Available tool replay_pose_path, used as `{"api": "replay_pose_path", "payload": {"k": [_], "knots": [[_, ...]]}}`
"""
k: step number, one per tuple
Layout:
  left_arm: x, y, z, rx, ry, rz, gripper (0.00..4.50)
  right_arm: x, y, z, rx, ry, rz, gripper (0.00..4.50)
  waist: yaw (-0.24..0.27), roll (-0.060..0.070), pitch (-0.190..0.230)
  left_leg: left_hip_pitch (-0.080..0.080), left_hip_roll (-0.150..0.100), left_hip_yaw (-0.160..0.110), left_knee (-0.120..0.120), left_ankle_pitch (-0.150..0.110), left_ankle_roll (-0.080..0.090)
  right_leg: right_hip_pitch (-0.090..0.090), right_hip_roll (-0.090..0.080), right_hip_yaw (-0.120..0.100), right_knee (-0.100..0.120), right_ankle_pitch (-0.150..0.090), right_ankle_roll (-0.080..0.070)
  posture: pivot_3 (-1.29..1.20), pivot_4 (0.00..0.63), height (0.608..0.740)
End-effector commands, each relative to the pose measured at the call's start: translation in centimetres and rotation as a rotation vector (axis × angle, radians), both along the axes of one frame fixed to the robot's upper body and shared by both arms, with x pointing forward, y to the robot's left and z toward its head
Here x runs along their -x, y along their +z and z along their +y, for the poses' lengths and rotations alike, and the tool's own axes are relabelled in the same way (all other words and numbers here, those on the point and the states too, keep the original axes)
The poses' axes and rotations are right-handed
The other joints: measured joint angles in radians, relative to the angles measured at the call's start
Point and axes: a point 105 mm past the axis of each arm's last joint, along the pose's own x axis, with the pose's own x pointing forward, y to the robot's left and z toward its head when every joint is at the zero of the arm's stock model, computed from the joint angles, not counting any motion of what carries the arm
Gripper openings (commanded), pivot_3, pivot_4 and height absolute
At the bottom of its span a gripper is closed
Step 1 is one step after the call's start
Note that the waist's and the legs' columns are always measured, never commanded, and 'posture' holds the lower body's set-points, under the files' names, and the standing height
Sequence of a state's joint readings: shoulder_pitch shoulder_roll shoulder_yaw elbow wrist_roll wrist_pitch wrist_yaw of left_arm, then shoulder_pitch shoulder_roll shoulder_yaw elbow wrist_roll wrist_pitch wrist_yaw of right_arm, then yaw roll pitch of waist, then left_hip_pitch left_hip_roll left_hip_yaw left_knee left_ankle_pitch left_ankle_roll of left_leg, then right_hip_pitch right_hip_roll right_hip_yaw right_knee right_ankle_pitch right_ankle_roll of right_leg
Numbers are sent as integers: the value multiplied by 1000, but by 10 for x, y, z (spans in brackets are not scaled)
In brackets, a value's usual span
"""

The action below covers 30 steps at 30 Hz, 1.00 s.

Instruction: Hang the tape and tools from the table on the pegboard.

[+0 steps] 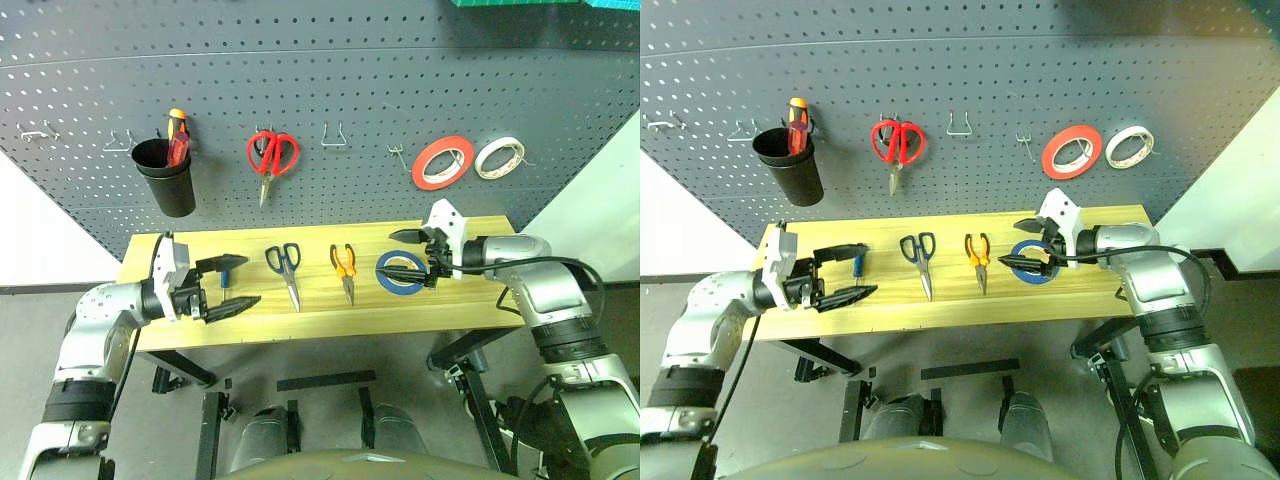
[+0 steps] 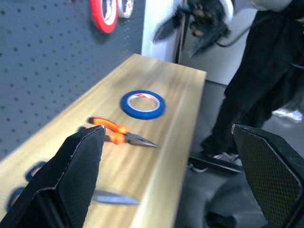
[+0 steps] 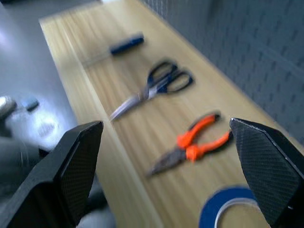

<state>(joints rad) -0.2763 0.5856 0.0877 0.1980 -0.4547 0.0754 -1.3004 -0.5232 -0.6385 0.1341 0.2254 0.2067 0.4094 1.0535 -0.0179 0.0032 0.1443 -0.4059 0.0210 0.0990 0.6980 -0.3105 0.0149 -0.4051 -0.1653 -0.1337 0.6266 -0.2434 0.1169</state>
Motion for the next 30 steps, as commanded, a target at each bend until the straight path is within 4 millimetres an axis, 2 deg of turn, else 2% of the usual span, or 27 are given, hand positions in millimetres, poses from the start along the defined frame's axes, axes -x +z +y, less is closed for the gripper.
{"api": "replay_pose_path", "payload": {"k": [1,9,18,22,28,30], "knots": [[-6,-8,-15,-32,-11,-14,4486,-7,2,-4,56,-37,-20,4500,-2,0,10,0,0,0,0,0,0,0,0,0,0,0,0,-49,187,740],[-21,-13,-57,-126,-76,-33,4486,-18,-8,-11,167,-87,50,4500,-1,-2,68,0,3,0,1,0,1,-1,0,1,1,0,0,-33,260,740],[-42,-19,-81,-241,-59,-55,4486,-42,-23,-21,303,-178,74,4500,0,-5,156,-3,3,2,1,0,1,-6,0,2,3,0,0,-16,377,740],[-48,-14,-91,-246,-51,-90,4486,-49,-30,-22,335,-200,90,4500,4,-5,194,-7,3,3,1,0,1,-10,0,2,5,0,0,-8,397,740],[-53,-3,-103,-249,-44,-104,4486,-54,-42,-23,388,-215,105,4500,3,-5,212,-18,0,4,2,0,1,-22,-1,1,6,0,0,7,410,740],[-52,1,-106,-246,-49,-107,4500,-53,-45,-24,424,-216,110,4125,3,-5,213,-18,0,4,2,0,1,-21,-1,1,6,0,0,9,410,740]]}}
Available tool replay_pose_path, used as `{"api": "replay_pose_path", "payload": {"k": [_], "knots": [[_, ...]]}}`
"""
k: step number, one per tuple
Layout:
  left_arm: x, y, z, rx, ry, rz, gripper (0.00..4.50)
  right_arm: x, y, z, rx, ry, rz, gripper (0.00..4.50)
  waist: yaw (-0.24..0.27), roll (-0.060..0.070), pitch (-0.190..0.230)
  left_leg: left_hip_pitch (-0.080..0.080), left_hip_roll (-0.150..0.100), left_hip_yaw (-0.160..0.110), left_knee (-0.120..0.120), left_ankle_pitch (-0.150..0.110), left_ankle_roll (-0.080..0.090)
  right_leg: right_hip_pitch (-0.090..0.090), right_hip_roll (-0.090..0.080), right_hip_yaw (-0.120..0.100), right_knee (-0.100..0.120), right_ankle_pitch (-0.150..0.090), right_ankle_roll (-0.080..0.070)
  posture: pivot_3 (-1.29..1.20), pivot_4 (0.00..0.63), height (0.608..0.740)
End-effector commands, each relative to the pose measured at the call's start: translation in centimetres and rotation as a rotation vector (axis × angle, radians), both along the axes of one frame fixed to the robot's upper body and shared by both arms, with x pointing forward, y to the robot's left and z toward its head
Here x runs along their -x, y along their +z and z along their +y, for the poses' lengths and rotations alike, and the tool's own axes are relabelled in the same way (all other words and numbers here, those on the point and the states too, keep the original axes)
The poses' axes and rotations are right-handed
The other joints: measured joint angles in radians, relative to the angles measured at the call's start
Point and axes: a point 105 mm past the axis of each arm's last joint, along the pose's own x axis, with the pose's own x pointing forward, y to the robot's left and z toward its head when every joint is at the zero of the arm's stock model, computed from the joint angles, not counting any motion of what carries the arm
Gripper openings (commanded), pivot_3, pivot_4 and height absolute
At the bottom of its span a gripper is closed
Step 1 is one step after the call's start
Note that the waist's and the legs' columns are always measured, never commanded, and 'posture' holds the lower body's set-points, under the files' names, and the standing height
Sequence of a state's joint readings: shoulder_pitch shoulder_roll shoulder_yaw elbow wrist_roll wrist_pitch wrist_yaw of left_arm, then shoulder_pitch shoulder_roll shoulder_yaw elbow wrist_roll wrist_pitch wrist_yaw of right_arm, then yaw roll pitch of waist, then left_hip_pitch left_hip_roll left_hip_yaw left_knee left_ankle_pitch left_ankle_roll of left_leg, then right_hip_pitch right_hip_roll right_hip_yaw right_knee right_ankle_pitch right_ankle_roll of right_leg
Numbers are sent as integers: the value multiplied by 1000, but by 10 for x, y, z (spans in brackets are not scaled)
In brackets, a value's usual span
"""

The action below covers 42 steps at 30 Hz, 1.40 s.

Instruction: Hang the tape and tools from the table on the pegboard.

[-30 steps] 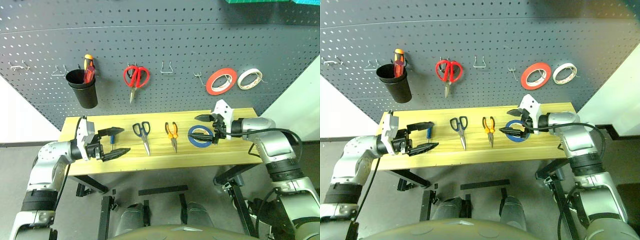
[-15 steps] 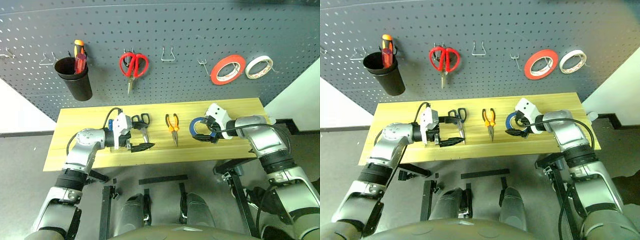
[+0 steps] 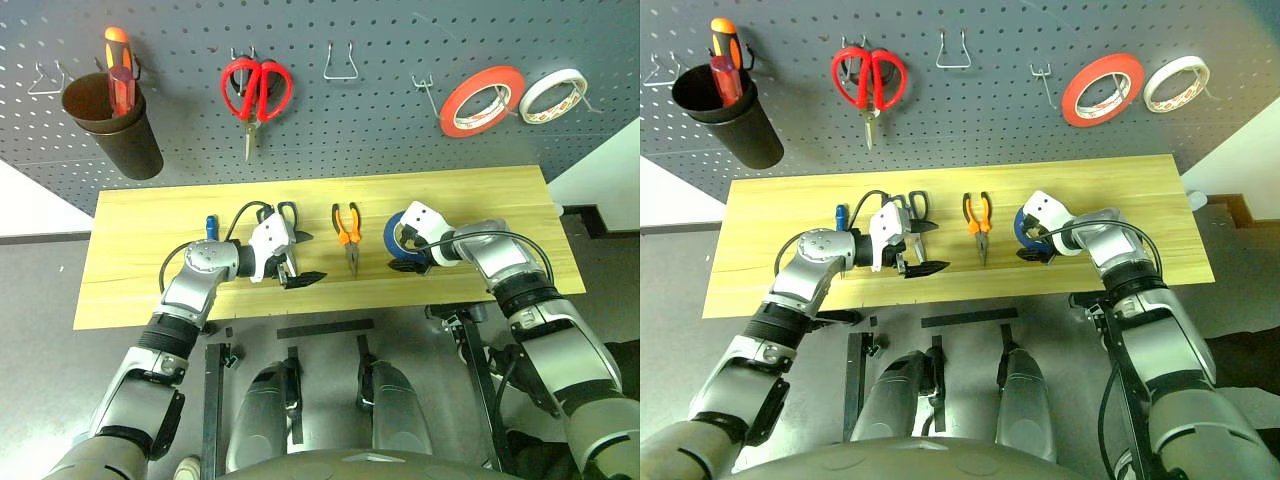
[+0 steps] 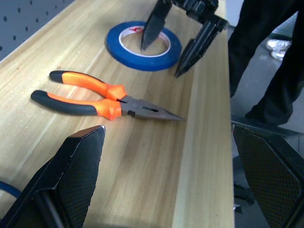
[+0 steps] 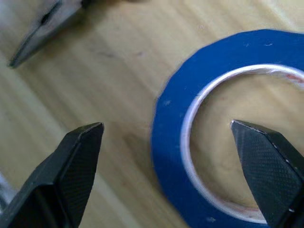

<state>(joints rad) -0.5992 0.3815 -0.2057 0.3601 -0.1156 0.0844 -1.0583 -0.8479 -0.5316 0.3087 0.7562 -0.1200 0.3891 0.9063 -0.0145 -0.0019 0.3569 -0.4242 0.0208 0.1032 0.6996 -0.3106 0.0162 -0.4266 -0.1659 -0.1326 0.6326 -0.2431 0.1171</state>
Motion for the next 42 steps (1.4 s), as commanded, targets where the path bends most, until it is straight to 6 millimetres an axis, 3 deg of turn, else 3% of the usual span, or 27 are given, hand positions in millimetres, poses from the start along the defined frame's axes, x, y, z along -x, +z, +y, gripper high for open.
{"api": "replay_pose_path", "payload": {"k": [1,12,16,19,24,31,37,42], "knots": [[2,10,-6,-2,-19,-32,4500,5,-15,-5,62,-4,40,3981,0,0,0,0,0,0,0,0,0,0,0,0,0,0,0,10,408,740],[6,10,0,-17,-16,-42,4500,12,-12,3,75,70,62,676,1,0,0,0,1,0,0,0,0,0,0,0,0,0,0,11,370,740],[21,16,4,-10,-93,-60,4500,18,8,7,-5,91,51,674,1,0,0,0,1,0,0,0,-1,0,0,0,0,0,0,-17,319,740],[33,30,6,81,-124,-73,4500,24,35,9,-105,99,-23,674,3,0,-1,-3,1,0,0,0,-1,-1,0,-2,-1,0,0,-33,284,740],[53,61,18,253,-179,-103,4500,56,87,18,-271,177,-167,674,5,0,-8,-4,2,-1,1,0,-1,0,-1,-4,-2,0,0,-72,225,740],[62,89,40,381,-200,-131,4500,99,149,27,-384,308,-300,674,1,-1,-39,-4,-1,-1,1,1,-1,1,-1,-4,-2,1,1,-105,171,740],[56,103,47,440,-191,-169,4500,106,186,37,-395,357,-416,674,-4,-6,-85,-3,-1,-1,1,1,-1,2,-1,-4,-2,1,1,-130,131,740],[42,105,47,431,-155,-199,4500,85,188,35,-364,292,-497,674,-6,-8,-121,-3,-3,-1,1,1,-1,3,-1,-4,-3,1,1,-134,105,740]]}}
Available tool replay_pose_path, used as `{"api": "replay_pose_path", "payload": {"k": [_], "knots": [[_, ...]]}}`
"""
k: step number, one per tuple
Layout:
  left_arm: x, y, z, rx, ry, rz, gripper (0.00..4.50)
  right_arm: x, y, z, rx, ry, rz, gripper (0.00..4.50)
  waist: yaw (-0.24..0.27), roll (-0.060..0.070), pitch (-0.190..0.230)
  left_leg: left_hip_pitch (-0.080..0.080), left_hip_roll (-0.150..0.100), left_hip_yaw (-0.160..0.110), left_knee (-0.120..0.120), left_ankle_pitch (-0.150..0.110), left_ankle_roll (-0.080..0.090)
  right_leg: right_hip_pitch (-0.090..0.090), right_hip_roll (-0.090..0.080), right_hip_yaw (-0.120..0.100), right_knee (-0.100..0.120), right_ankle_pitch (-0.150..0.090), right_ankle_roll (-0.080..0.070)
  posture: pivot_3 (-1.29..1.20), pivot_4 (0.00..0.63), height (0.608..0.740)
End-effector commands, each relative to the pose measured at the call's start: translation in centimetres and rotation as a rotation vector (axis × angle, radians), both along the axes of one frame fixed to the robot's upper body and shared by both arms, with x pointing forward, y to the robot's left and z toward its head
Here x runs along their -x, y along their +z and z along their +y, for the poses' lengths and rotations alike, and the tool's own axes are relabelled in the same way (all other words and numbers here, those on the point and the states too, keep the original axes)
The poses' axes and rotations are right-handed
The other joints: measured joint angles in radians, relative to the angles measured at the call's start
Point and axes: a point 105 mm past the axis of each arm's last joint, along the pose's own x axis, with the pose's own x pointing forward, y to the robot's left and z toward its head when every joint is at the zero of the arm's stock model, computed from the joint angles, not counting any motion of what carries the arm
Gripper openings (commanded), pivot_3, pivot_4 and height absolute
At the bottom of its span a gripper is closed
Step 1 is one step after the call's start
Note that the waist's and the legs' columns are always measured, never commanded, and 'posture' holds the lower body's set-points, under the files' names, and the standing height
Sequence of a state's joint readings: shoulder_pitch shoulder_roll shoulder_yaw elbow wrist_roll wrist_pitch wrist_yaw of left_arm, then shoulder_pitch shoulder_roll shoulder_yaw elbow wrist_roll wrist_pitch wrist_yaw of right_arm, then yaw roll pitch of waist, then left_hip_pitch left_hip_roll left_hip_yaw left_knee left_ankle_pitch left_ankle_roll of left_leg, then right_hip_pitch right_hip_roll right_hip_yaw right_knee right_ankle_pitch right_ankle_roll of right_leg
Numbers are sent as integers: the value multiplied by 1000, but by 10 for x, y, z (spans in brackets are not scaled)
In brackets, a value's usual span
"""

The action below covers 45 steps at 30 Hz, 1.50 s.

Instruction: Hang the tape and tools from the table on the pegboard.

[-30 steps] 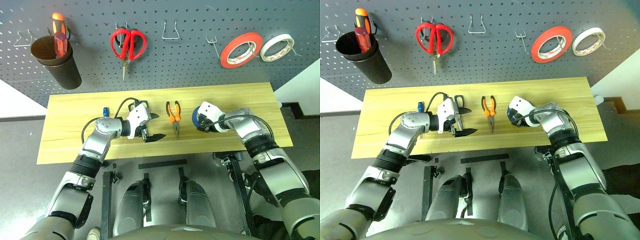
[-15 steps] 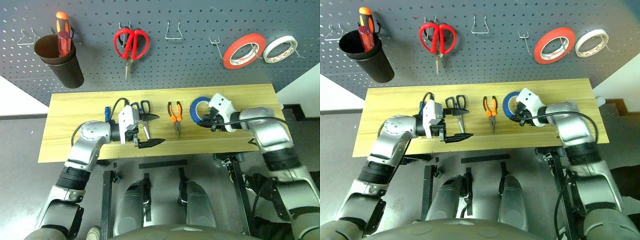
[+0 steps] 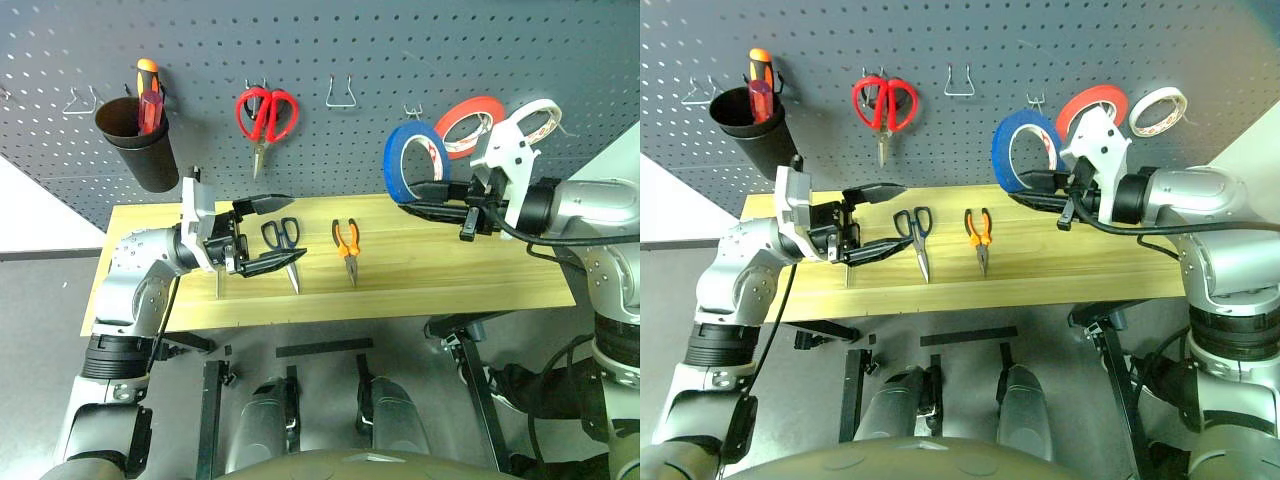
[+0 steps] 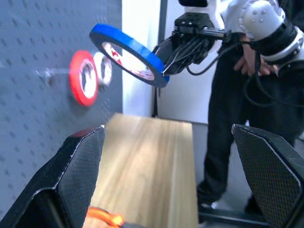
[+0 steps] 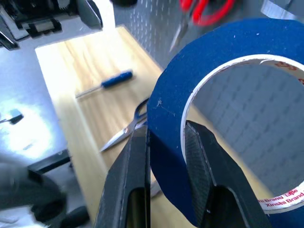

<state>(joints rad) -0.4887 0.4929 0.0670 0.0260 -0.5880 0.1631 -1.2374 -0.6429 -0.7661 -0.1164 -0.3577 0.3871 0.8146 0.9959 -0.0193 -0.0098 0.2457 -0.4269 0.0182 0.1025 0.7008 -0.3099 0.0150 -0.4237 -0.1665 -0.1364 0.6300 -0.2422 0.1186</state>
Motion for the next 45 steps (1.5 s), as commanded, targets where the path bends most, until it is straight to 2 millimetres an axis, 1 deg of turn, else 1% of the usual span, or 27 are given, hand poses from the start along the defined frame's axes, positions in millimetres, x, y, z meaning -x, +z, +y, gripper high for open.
{"api": "replay_pose_path", "payload": {"k": [1,5,11,14,17,23,24,25,26,28,31,34,37,40,41,42,43,45], "knots": [[-8,6,2,-5,34,-50,4500,-13,3,-1,4,-47,-64,674,-2,-2,-15,0,0,0,0,0,0,0,0,0,0,0,0,-132,101,740],[-19,7,4,-9,71,-69,4500,-32,-7,-2,1,-74,-64,674,-10,-2,-33,2,0,0,0,0,0,2,0,0,0,0,0,-121,96,740],[-28,9,3,-13,96,-91,4500,-75,-24,-7,-19,-164,-64,674,-29,-3,-39,2,0,0,0,0,0,3,0,0,0,0,0,-103,96,740],[-29,10,1,-9,102,-92,4500,-93,-33,1,-25,-174,-59,674,-45,-1,-42,3,0,0,0,0,0,3,0,0,0,0,0,-93,98,740],[-31,9,2,-11,117,-89,4500,-107,-38,11,-41,-172,-50,674,-53,0,-42,3,0,0,-1,1,-1,3,0,0,0,0,0,-84,98,740],[-31,8,5,-9,149,-85,4500,-132,-39,24,-90,-205,-71,674,-54,1,-43,4,0,0,-1,1,-1,3,0,0,1,1,0,-43,101,740],[-30,7,6,-11,152,-84,4500,-133,-38,26,-97,-197,-72,1023,-54,1,-43,4,0,0,-1,1,-1,3,0,0,1,1,0,-43,101,740],[-30,7,7,-13,159,-82,4500,-130,-38,31,-107,-157,-62,1413,-53,1,-43,4,0,-1,-1,1,-1,3,0,0,1,1,0,-40,100,740],[-30,6,8,-14,165,-79,4500,-126,-37,35,-113,-114,-53,1651,-50,1,-44,4,0,-1,-1,1,-1,3,0,0,1,1,0,-38,99,740],[-30,4,9,-17,173,-77,4500,-120,-39,38,-115,-61,-38,2281,-49,1,-44,4,-1,-2,-1,1,-1,4,0,0,1,1,0,-38,98,740],[-27,3,9,-8,169,-59,4500,-112,-48,28,-65,-60,-5,3301,-49,1,-45,4,-1,-2,-1,1,-1,4,0,0,1,1,0,-33,95,740],[-25,4,8,1,175,-51,4500,-89,-55,19,-59,5,67,4262,-43,1,-47,4,-1,-2,0,1,-1,5,0,0,1,1,0,-34,96,740],[-23,1,7,-2,176,-36,4500,-71,-64,14,-53,30,124,4262,-39,1,-52,4,-1,-2,0,1,-1,5,0,0,1,1,0,-41,94,740],[-23,-12,11,-26,206,28,4500,-53,-83,13,-58,27,257,4262,-45,3,-55,7,-1,-1,0,1,-1,6,0,1,1,1,0,-61,100,740],[-22,-17,13,-37,211,44,4500,-48,-87,14,-63,26,293,4392,-47,3,-56,8,-1,-1,0,1,-1,8,0,1,1,0,0,-69,105,740],[-22,-20,14,-51,217,54,4500,-46,-90,16,-62,12,322,4392,-48,3,-56,13,0,-1,-1,1,-1,12,0,1,1,0,0,-69,105,740],[-22,-25,17,-71,227,65,4500,-48,-98,17,-38,-28,360,4392,-50,3,-56,17,0,-1,-2,1,-1,15,0,1,0,0,1,-78,110,740],[-23,-36,23,-111,254,96,4500,-52,-113,21,-6,-105,414,4392,-51,2,-56,19,0,0,-1,1,-1,17,0,2,1,0,0,-90,117,740]]}}
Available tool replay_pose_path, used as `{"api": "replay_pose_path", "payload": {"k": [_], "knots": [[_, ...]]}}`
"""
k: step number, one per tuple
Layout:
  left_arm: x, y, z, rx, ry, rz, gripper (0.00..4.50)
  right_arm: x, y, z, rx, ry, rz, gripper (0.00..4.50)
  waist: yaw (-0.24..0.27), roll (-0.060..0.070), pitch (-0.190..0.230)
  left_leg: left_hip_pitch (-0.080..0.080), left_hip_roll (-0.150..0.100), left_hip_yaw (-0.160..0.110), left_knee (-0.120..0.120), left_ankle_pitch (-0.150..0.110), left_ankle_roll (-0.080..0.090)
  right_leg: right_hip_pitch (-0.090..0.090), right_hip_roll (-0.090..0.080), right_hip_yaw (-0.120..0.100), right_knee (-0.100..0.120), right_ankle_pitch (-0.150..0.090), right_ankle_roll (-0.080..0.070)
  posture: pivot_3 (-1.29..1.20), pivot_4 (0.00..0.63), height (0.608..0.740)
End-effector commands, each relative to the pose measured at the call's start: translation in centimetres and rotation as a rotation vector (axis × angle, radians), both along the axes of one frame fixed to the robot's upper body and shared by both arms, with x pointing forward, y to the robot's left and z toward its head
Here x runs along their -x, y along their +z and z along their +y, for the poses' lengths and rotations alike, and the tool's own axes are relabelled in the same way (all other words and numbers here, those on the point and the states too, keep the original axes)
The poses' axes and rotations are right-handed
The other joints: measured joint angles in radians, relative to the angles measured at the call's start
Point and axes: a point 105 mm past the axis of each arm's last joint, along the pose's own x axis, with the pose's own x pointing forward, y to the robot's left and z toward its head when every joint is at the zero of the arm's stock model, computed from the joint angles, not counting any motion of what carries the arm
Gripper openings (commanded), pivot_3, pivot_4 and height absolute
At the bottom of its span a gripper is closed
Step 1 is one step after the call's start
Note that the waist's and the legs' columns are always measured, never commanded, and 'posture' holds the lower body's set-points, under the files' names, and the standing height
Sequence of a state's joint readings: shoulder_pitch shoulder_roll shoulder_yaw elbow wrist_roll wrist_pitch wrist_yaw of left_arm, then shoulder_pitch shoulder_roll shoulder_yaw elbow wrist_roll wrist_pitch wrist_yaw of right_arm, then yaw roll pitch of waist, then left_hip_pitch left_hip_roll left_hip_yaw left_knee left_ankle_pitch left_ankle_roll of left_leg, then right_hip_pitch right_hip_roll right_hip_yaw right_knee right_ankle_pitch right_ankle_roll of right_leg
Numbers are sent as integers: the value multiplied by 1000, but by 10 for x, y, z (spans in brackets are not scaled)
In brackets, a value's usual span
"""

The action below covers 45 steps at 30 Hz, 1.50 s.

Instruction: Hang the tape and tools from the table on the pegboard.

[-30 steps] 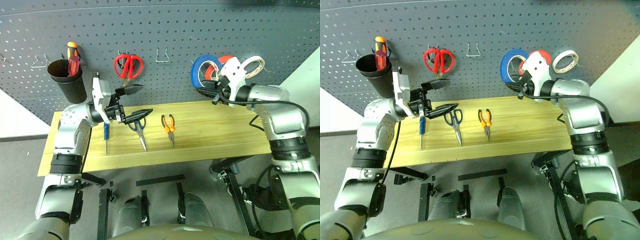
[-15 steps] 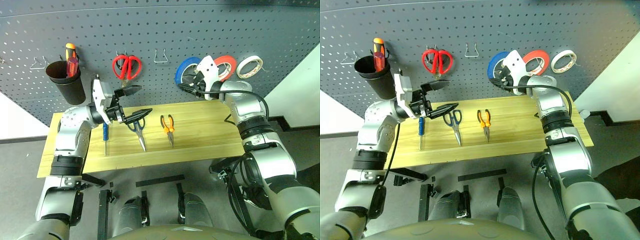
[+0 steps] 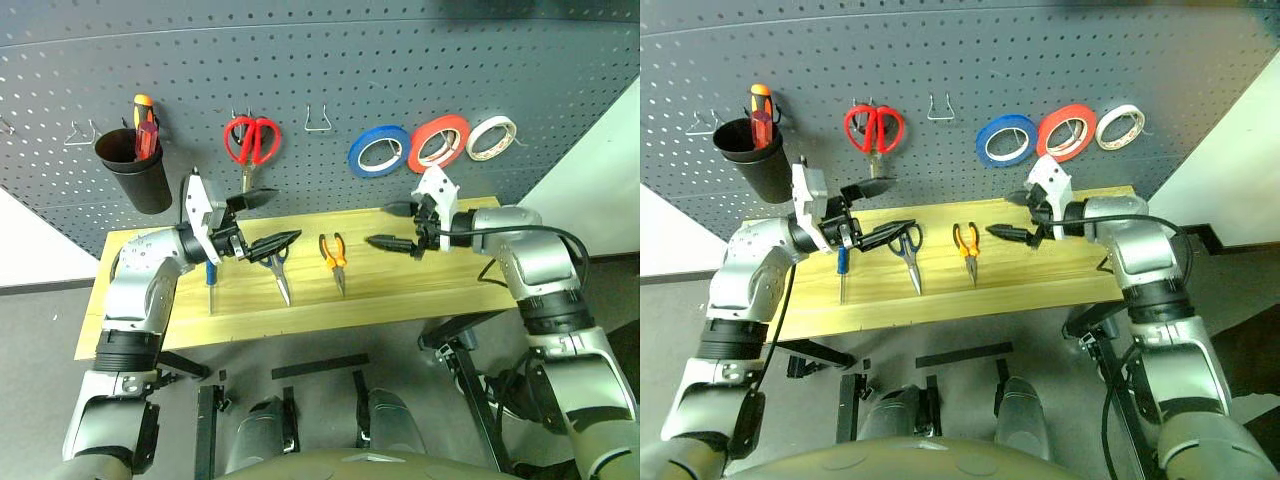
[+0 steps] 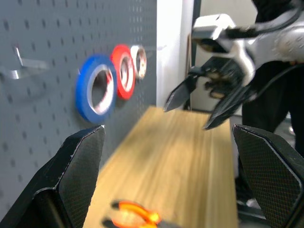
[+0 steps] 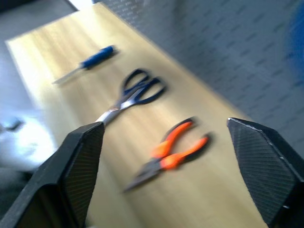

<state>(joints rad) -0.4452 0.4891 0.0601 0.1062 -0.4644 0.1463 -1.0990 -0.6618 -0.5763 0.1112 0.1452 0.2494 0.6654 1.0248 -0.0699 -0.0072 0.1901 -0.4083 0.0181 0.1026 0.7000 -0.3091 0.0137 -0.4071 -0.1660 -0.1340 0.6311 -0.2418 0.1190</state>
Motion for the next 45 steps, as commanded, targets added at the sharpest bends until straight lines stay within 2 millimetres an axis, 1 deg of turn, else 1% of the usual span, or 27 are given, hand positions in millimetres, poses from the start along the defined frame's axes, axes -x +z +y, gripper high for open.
{"api": "replay_pose_path", "payload": {"k": [1,3,5,7,12,14,15,17,21,22,27,30,34,40,45], "knots": [[-1,-7,11,-62,41,14,4500,-5,-7,11,44,-84,54,4392,1,0,0,1,0,0,0,0,0,1,0,1,0,0,0,-90,117,740],[-4,-14,16,-67,64,39,4500,-5,-11,19,44,-103,87,4392,1,0,-1,1,0,0,1,0,0,1,0,1,0,0,0,-88,127,740],[-7,-26,22,-99,75,57,4500,-12,-16,28,53,-155,127,4392,1,0,-1,1,1,0,1,0,0,0,0,2,1,0,0,-90,140,740],[-9,-32,25,-118,76,64,4500,-17,-19,33,63,-194,154,4392,0,0,-1,1,0,0,0,0,0,0,0,2,1,0,0,-90,145,740],[-18,-50,25,-165,86,68,4500,-43,-30,33,89,-342,201,4392,3,0,1,0,0,0,0,0,0,0,0,1,0,0,0,-80,203,740],[-23,-55,25,-169,111,59,4500,-51,-30,36,71,-366,212,4392,3,0,2,0,0,0,0,0,0,0,0,1,0,0,0,-78,220,740],[-25,-57,25,-175,118,54,4500,-55,-29,37,56,-377,203,4392,2,0,6,0,0,0,0,0,0,0,0,1,0,0,0,-78,239,740],[-26,-62,23,-188,111,54,4500,-65,-29,37,48,-430,197,4392,0,1,15,0,0,0,0,0,0,0,0,1,0,0,0,-72,259,740],[-25,-65,18,-203,90,56,4500,-75,-30,37,31,-487,215,4392,-1,4,35,0,1,-2,-1,0,0,-2,0,3,0,0,0,-60,309,740],[-25,-65,17,-208,87,55,4500,-77,-30,37,27,-494,221,4392,0,4,44,0,2,-2,-1,0,0,-2,0,3,1,0,0,-56,324,740],[-21,-70,16,-219,72,66,4500,-77,-35,49,29,-477,268,4392,0,5,88,0,5,0,-2,0,1,-4,0,4,1,0,0,-36,360,740],[-19,-72,18,-221,76,73,4500,-78,-39,56,36,-480,269,4392,1,6,109,-1,5,1,-2,0,1,-7,0,5,2,0,0,-29,376,740],[-20,-69,24,-186,112,93,4500,-82,-42,64,59,-486,236,4392,2,5,134,-2,5,2,-2,-1,1,-9,0,7,3,0,0,-18,393,740],[-24,-60,32,-129,166,104,4500,-81,-45,73,67,-468,245,4392,8,5,152,-8,6,4,-2,0,1,-18,0,8,5,0,0,9,399,740],[-21,-61,36,-141,176,103,4500,-81,-51,72,117,-474,225,4392,14,5,157,-11,6,5,-2,0,1,-21,0,8,5,0,0,19,401,740]]}}
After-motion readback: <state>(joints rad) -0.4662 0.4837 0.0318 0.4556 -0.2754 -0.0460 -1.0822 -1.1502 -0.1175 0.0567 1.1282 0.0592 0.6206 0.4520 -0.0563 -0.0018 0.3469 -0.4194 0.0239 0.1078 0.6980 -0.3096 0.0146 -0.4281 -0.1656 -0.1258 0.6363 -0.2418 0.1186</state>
